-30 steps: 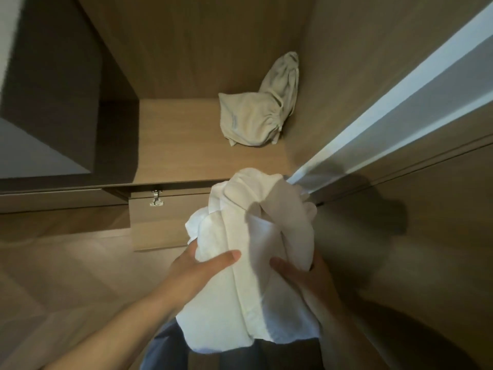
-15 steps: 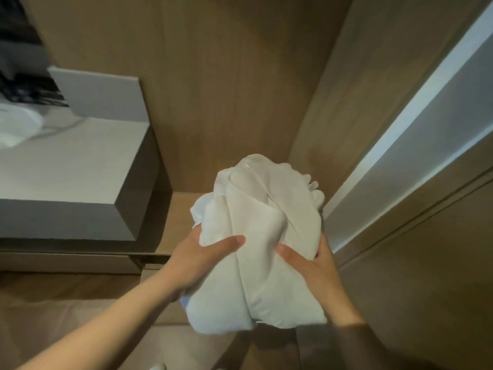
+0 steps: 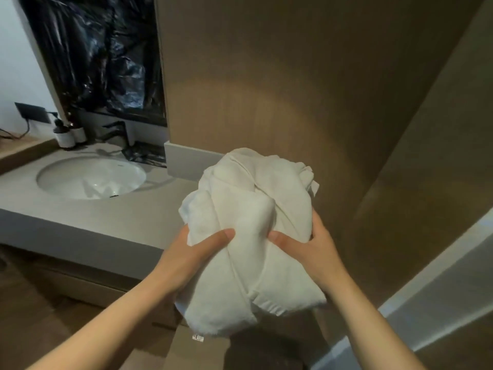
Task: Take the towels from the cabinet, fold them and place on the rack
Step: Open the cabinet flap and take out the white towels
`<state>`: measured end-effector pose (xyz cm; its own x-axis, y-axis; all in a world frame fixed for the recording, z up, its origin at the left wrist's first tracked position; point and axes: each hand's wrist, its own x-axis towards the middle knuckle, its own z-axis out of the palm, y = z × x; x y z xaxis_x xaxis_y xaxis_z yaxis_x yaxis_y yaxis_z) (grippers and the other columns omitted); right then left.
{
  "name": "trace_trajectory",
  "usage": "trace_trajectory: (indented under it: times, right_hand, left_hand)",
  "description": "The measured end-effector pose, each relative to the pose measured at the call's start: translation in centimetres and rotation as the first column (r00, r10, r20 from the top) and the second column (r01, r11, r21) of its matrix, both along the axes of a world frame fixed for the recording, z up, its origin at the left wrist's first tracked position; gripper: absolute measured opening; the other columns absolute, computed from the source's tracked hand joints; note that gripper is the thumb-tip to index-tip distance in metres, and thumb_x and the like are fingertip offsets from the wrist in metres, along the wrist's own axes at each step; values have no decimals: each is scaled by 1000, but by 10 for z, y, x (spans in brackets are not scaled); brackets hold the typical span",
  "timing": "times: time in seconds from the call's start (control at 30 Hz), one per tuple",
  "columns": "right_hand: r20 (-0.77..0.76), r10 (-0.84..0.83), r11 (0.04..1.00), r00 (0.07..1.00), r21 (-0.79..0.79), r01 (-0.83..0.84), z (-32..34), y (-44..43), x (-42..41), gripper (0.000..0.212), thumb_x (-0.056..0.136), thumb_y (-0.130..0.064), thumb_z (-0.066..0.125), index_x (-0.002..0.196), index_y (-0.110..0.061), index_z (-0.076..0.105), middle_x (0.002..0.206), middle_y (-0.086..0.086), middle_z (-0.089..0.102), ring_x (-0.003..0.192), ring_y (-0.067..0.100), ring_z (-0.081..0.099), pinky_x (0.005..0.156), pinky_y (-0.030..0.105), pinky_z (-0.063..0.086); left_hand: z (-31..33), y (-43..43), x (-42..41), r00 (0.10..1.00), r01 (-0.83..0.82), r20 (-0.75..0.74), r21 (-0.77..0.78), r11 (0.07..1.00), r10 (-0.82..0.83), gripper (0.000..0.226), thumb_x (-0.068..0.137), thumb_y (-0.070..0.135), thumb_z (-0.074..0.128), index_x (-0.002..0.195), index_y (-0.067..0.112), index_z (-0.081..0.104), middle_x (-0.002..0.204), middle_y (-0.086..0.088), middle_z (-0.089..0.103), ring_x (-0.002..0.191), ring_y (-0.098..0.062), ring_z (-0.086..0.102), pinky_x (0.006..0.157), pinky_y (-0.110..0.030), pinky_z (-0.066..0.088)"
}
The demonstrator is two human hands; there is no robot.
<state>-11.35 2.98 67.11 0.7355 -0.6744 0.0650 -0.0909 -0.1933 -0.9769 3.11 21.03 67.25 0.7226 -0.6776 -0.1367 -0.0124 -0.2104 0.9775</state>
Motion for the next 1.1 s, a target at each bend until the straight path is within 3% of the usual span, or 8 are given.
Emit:
trace_trajectory:
  times: [0.07,0.2,0.3,0.5,0.67,0.83,0.97,1.1]
  right_hand:
    - [13,37,999,999,-30,-37,7,12,37,94,56,-66,82,137,-57,35,124,-40,49,109,-10,51,67,8,47]
    - [-8,110,992,994,-69,-110,20,42,119,105,51,-73,80,142,-52,31,136,-26,49,120,2,51,82,21,46]
    - [-5,150,986,989,-70,-150,24,65,175,104,53,-69,82,143,-50,32,138,-25,48,121,1,50,81,20,45]
    - [-12,167,984,986,-56,-167,18,95,266,92,63,-56,84,141,-48,37,126,-35,49,111,-13,48,75,10,42]
    - [-92,187,981,978,-30,-191,10,97,324,91,62,-60,80,139,-50,32,125,-32,47,106,-7,49,75,15,42]
    - [-139,185,981,973,-34,-191,-6,81,371,102,57,-66,76,146,-44,29,134,-20,45,114,6,50,84,27,44]
    - [-163,216,975,963,-11,-220,-17,60,403,95,57,-63,76,139,-49,31,112,-36,46,96,-8,50,67,14,39]
    - [-216,207,978,954,35,-205,-39,36,430,86,56,-63,77,129,-54,33,109,-38,47,96,-9,52,66,14,40]
  left_hand:
    - [5,19,29,999,-36,2,-42,998,36,66,47,77,66,108,55,50,113,27,62,109,-10,59,92,-36,46]
    - [12,59,93,995,-102,16,-56,993,103,92,48,81,64,131,47,42,130,19,56,119,-16,55,104,-46,42]
    - [14,87,144,989,-140,29,-72,988,142,86,48,81,65,125,50,45,124,20,60,113,-14,58,98,-42,45]
    - [5,123,230,985,-173,-13,-89,981,173,97,49,81,70,135,44,44,127,17,61,114,-16,60,102,-47,46]
    - [-3,128,279,985,-165,-59,-108,980,159,94,52,78,72,134,44,44,127,15,62,115,-17,61,101,-48,47]
    - [-12,112,320,979,-203,-36,-112,973,200,77,53,73,71,123,52,46,123,20,61,112,-13,60,98,-41,48]
    - [-25,95,348,975,-220,-64,-94,971,214,62,53,75,70,107,59,46,117,27,59,107,-7,59,86,-32,48]
    - [-46,72,378,974,-222,-66,-75,972,218,69,60,74,73,119,53,46,108,34,58,98,6,56,70,-17,43]
